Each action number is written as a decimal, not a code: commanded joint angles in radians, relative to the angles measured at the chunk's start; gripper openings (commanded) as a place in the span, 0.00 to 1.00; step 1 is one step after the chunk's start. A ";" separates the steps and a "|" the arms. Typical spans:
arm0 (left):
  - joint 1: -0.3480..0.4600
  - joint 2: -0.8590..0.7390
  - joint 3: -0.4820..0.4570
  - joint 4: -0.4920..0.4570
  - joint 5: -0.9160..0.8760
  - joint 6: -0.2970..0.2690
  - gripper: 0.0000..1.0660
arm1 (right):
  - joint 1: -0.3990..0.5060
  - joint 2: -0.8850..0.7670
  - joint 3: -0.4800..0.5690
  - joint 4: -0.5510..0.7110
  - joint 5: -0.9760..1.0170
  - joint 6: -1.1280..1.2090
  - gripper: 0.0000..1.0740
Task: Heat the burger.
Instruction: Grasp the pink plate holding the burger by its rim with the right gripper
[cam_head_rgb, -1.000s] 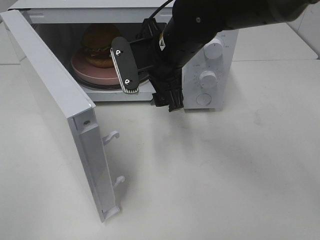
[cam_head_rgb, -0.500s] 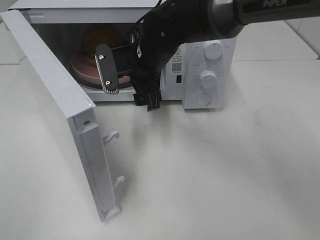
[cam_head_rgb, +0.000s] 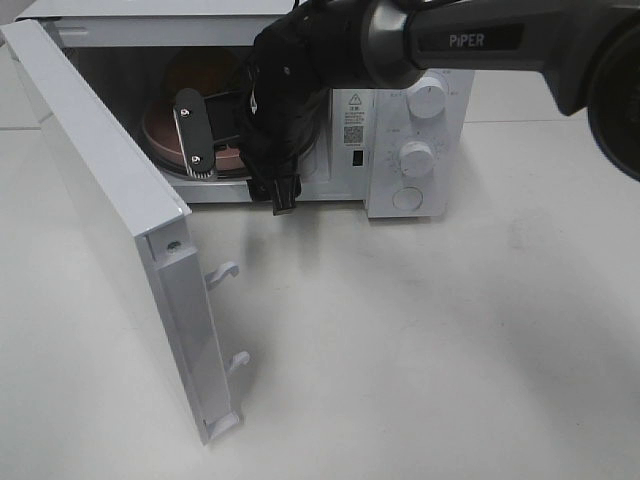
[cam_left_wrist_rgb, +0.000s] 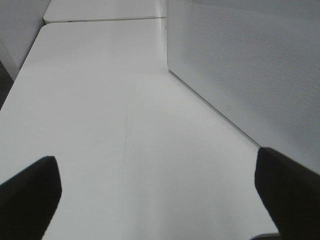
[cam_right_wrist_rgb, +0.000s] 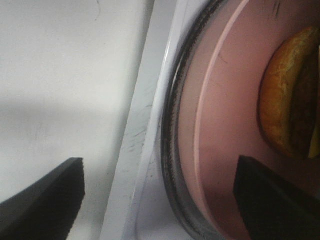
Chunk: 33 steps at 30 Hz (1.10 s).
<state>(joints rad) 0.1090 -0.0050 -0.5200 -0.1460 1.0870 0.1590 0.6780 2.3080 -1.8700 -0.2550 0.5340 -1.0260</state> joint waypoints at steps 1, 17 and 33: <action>0.004 -0.017 0.002 0.000 -0.012 -0.003 0.92 | 0.004 0.041 -0.079 0.009 0.039 -0.010 0.71; 0.004 -0.017 0.002 0.016 -0.012 -0.003 0.92 | 0.015 0.152 -0.229 0.042 0.059 -0.027 0.71; 0.004 -0.017 0.002 0.060 -0.014 -0.003 0.92 | 0.015 0.214 -0.257 0.081 -0.031 -0.019 0.16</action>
<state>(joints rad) 0.1090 -0.0050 -0.5200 -0.0900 1.0870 0.1590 0.6910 2.5130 -2.1210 -0.1740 0.5470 -1.0480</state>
